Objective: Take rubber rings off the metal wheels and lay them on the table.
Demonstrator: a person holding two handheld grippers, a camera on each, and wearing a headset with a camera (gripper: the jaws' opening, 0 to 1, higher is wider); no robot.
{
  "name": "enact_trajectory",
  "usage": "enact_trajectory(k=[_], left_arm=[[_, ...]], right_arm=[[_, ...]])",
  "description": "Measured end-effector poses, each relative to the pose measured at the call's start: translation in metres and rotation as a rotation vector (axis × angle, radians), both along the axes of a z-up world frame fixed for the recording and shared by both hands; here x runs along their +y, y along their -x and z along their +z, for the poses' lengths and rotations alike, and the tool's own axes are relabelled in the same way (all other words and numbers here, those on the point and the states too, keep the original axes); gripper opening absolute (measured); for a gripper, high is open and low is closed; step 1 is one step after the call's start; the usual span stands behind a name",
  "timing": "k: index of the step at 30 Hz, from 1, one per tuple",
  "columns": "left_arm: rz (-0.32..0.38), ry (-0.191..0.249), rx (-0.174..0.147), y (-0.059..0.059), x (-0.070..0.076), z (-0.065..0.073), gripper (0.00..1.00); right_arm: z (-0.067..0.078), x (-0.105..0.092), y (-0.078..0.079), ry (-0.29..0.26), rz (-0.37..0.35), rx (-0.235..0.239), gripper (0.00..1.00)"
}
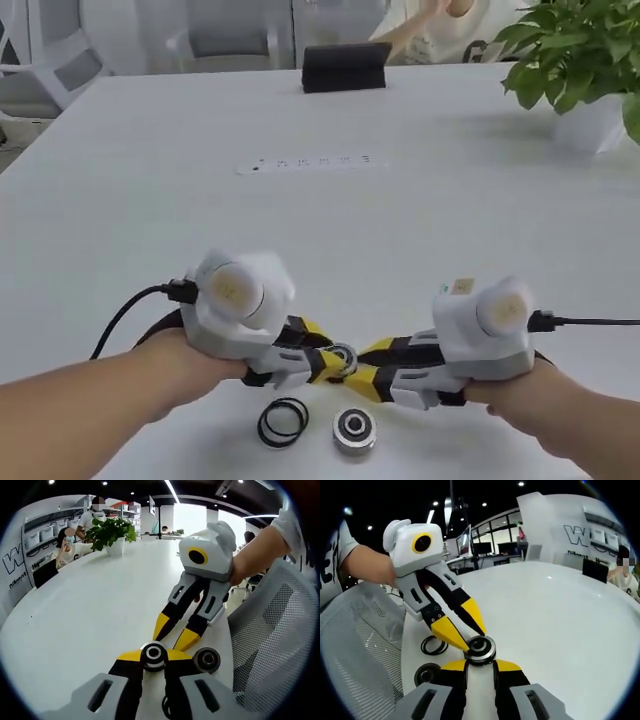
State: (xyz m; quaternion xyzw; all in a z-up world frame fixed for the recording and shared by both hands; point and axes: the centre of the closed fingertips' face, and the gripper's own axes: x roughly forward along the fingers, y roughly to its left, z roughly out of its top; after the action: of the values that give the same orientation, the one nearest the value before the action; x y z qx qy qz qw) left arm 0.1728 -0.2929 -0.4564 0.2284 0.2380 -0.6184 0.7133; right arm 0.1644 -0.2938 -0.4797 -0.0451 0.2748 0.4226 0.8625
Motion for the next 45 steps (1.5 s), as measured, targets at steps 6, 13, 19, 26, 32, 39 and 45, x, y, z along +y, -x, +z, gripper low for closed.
enact_trajectory(k=[6,13,19,26,32,39,45], left_arm=[[-0.005,-0.014,-0.017,-0.0018,-0.0008,-0.0029,0.07],[-0.032,-0.025,-0.055,0.0003,-0.0005,-0.0038,0.08],[-0.036,-0.041,-0.09,-0.0024,0.0002,-0.0034,0.07],[-0.04,-0.046,-0.1,-0.0011,0.0003,-0.003,0.07],[-0.04,-0.051,-0.111,-0.0018,0.0006,-0.003,0.08],[-0.032,-0.049,-0.094,-0.0027,0.0007,-0.0036,0.08],[-0.012,-0.042,-0.058,-0.003,0.0012,-0.0043,0.08]], right_arm=[[-0.0001,-0.0004,0.0001,0.0,0.0,-0.001,0.17],[0.0002,0.0,0.0,-0.001,0.0,-0.002,0.18],[0.0,0.0,-0.0002,-0.003,-0.003,-0.004,0.17],[0.0001,-0.0003,-0.0002,-0.006,-0.006,-0.006,0.17],[0.0003,-0.0003,-0.0001,-0.008,-0.009,-0.007,0.17],[0.0002,-0.0003,-0.0003,-0.006,-0.007,-0.007,0.17],[0.0004,0.0003,-0.0004,-0.004,-0.005,-0.007,0.17]])
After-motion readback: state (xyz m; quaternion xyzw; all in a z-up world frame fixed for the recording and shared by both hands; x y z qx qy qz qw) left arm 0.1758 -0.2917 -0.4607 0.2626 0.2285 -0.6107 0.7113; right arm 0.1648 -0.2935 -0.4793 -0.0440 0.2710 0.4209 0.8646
